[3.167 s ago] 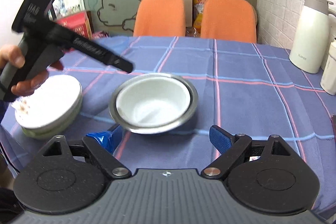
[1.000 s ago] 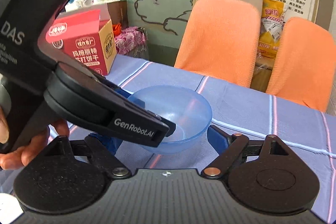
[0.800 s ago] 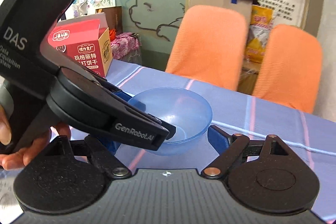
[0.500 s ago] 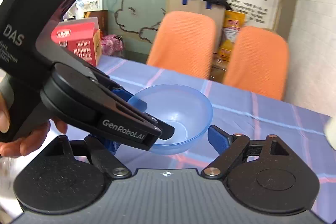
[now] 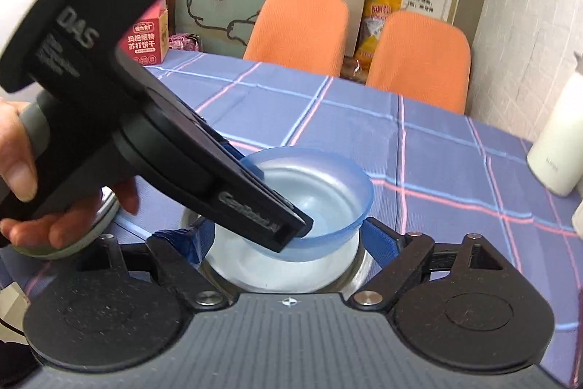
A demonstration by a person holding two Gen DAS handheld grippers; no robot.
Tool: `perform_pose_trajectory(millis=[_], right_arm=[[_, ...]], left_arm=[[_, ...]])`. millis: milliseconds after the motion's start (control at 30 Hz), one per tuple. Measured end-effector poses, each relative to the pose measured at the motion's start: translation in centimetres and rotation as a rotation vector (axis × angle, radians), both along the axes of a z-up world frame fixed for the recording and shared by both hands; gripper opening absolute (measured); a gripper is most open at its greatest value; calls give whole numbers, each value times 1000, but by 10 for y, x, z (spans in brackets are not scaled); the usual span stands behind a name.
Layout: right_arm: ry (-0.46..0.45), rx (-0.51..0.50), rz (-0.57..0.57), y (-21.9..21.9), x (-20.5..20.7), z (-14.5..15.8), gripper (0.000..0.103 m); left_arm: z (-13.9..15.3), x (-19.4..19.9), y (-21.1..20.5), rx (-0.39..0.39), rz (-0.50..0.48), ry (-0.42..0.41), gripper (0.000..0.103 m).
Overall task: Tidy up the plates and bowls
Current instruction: 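Lower the blue bowl into the white bowl and open the left tool, then grasp the rim of the nested bowl stack with the left tool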
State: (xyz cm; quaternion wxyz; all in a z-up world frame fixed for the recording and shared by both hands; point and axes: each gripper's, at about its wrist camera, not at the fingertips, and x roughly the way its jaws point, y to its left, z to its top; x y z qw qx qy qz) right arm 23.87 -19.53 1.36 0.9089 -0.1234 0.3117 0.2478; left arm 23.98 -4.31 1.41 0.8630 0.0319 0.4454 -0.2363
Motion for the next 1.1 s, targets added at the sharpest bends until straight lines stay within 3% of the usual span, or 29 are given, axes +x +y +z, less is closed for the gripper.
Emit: perform_pose_trajectory(millis=[33,100,233,467,700,833,1100], right_arm=[[9,11,-1,-1,0,-1,74],[18,25,-3,-5,0,-1,74],[35,59,-25,-16,-11,-3,74],[28,203,-106,-38,-42,-4,75],[-11,357,-196,-44,-53,-6,75],[-21,391,-251,-47,-53,-13,75],[29,483,-379,-64,-43,-26,76]], left_arm=[[0,0,2,2,-1,-6,70],[4,-1,8,-10,2,-13,73],[16,-7,26,-48,21,-33,76],[38,-20,57,-120,122,-100,79],[39,-49,61,-99,256,-146,82],[38,-64,59,-90,320,-184,87],[29,-68,52,-38,386,-211,87]])
